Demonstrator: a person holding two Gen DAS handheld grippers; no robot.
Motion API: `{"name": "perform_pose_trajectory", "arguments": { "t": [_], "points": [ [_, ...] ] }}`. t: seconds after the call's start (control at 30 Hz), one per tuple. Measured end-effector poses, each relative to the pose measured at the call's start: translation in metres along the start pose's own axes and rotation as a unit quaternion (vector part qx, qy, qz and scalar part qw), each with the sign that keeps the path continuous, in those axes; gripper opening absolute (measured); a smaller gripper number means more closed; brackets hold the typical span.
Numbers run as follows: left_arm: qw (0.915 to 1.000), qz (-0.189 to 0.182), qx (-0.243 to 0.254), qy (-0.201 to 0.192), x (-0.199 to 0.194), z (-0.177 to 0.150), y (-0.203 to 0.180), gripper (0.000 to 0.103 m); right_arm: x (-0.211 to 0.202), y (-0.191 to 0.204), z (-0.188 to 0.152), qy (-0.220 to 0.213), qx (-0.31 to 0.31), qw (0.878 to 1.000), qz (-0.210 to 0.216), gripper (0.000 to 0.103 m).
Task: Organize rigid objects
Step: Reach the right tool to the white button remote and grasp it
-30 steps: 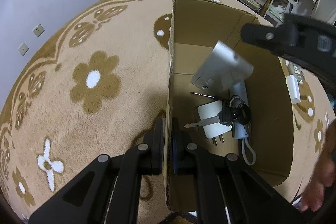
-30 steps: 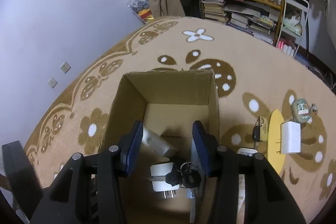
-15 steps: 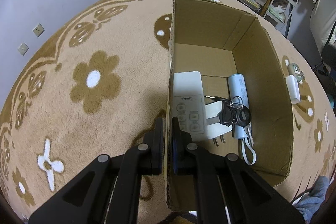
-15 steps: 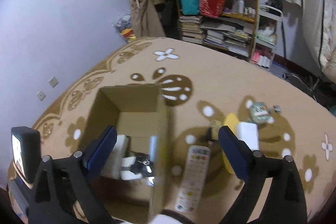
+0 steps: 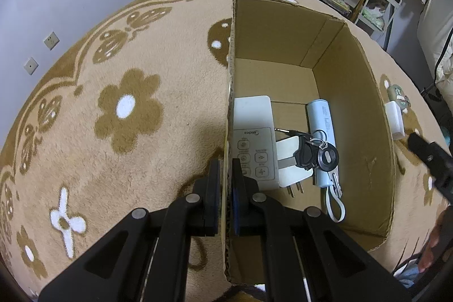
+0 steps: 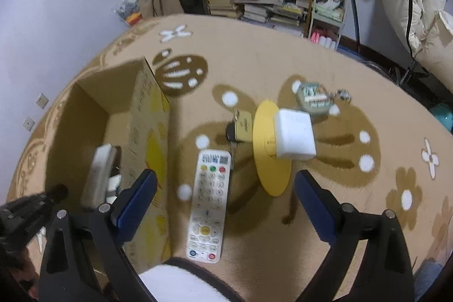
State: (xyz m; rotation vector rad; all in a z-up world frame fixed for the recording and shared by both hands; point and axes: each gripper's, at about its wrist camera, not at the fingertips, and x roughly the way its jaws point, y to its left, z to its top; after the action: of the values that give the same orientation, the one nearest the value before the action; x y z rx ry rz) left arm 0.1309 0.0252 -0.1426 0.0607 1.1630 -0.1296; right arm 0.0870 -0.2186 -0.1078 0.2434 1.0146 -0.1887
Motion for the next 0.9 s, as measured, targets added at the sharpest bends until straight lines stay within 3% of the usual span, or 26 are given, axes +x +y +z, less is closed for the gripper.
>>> {"name": "perform_pose_trajectory", "arguments": {
  "t": [0.27, 0.4, 0.53, 0.7, 0.8, 0.9],
  "points": [
    [1.0, -0.007, -0.005, 0.002, 0.0, 0.0, 0.001, 0.007, 0.031, -0.008, -0.017, 0.024, 0.001, 1.0, -0.018, 0.102],
    [1.0, -0.006, -0.004, 0.002, 0.0, 0.0, 0.001, 0.007, 0.043, -0.009, -0.023, 0.028, -0.003, 1.0, -0.006, 0.101],
    [1.0, 0.0, 0.001, 0.0, 0.0, 0.0, 0.0, 0.007, 0.055, -0.007, -0.026, 0.037, -0.009, 0.999, 0.019, 0.078],
    [1.0, 0.001, 0.003, 0.0, 0.0, 0.0, 0.0, 0.007, 0.065, -0.009, -0.031, 0.05, 0.011, 0.998, 0.046, 0.076],
    [1.0, 0.001, 0.004, 0.0, -0.001, 0.0, 0.001, 0.007, 0.07, -0.009, -0.031, 0.058, 0.014, 0.997, 0.055, 0.063],
    [1.0, 0.001, 0.003, 0.0, -0.001, 0.0, 0.0, 0.007, 0.075, -0.008, -0.032, 0.062, 0.023, 0.996, 0.066, 0.059]
  ]
}}
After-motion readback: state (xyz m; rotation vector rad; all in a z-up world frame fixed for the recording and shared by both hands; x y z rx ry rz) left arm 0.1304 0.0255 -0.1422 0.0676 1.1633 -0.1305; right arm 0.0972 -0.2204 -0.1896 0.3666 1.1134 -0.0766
